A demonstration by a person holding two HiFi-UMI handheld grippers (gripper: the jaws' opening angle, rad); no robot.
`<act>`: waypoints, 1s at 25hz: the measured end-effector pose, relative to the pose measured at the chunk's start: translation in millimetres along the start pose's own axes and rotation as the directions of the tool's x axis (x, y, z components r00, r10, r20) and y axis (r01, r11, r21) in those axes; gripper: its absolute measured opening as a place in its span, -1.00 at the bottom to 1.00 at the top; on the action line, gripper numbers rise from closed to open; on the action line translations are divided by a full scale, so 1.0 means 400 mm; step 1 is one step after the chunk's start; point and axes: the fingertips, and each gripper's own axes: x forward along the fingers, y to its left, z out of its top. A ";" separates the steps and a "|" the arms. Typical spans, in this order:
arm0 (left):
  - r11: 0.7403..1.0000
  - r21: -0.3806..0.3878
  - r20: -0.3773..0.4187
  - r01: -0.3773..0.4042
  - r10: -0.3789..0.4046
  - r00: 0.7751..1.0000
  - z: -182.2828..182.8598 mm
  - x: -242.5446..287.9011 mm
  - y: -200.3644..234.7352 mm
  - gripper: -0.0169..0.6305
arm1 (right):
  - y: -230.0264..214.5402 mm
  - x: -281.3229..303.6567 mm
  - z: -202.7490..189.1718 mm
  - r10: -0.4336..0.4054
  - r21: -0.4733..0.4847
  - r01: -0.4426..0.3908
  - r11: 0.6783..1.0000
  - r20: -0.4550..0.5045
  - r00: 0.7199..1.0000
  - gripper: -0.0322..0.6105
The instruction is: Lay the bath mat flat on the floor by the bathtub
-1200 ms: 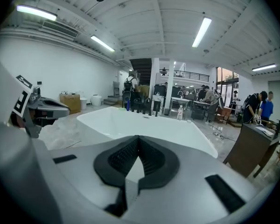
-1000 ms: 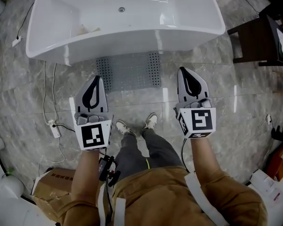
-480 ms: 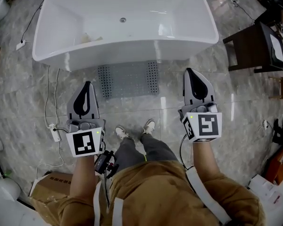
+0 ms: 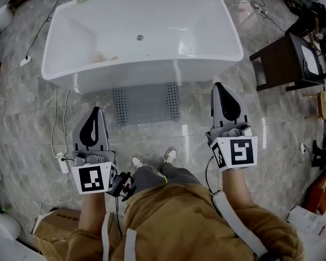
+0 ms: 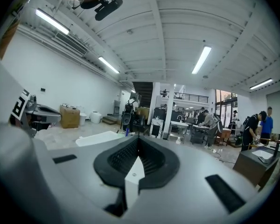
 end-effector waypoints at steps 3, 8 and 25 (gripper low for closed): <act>1.000 -0.001 0.026 -0.011 0.011 1.000 0.035 -0.032 0.013 -0.94 | 0.002 -0.030 0.029 -0.008 -0.007 0.008 1.000 0.018 1.000 -0.89; 0.999 0.007 0.064 -0.037 0.037 0.997 0.091 -0.087 0.039 -0.94 | 0.009 -0.078 0.064 -0.017 -0.020 0.018 1.000 0.035 0.999 -0.89; 0.994 0.027 0.115 -0.105 0.102 0.988 0.186 -0.248 0.086 -0.94 | 0.008 -0.241 0.143 -0.044 0.000 0.044 0.999 0.088 0.995 -0.89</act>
